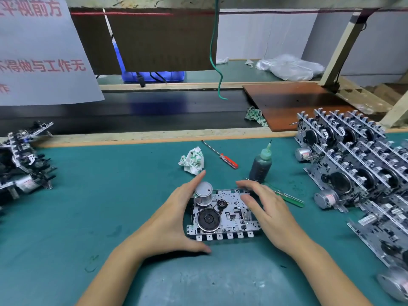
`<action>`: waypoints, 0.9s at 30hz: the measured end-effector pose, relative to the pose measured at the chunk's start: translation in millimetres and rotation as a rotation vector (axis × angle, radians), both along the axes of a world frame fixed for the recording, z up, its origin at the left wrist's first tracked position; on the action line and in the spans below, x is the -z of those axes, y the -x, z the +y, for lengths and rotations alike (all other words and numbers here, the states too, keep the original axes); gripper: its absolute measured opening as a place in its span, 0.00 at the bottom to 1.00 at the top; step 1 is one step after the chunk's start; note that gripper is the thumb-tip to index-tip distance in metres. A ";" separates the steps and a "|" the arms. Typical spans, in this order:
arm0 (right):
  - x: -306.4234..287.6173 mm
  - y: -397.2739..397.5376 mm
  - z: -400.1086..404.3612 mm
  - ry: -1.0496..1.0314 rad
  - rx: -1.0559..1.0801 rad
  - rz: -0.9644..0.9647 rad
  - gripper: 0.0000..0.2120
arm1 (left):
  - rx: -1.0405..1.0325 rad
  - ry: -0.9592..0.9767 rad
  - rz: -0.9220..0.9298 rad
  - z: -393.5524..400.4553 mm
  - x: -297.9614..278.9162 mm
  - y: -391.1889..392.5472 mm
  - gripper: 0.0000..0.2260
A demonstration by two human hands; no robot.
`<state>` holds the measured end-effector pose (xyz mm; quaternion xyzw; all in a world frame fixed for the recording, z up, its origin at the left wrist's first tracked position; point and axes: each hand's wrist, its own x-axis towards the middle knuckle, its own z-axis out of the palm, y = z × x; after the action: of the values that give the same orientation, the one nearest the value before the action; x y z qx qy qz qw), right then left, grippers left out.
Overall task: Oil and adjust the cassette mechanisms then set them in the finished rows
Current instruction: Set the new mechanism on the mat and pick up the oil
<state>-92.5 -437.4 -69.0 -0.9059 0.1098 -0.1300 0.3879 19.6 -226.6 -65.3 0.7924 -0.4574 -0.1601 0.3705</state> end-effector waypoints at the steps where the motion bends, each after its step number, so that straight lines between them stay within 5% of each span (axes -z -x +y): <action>1: 0.2 -0.1 -0.2 0.007 -0.002 0.001 0.26 | -0.007 -0.001 -0.030 -0.9 -1.0 1.0 0.53; 5: -0.1 0.4 0.3 0.015 0.006 -0.017 0.23 | -0.017 0.007 -0.109 -3.1 -2.6 5.0 0.49; 9: -1.9 0.7 -0.3 -0.006 0.033 -0.035 0.15 | 0.000 0.005 -0.078 -1.7 1.2 4.3 0.55; 18: -9.6 4.0 3.2 0.012 -0.096 -0.012 0.19 | -0.015 0.056 -0.086 -3.2 3.6 5.5 0.55; 27: -26.3 3.7 2.6 0.339 -0.367 0.236 0.52 | 0.036 0.040 -0.061 -1.9 4.5 5.1 0.55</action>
<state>-96.2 -434.8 -42.7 -0.9714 -0.0350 0.0322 0.2326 14.5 -228.5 -69.7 0.7811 -0.4857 -0.1332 0.3691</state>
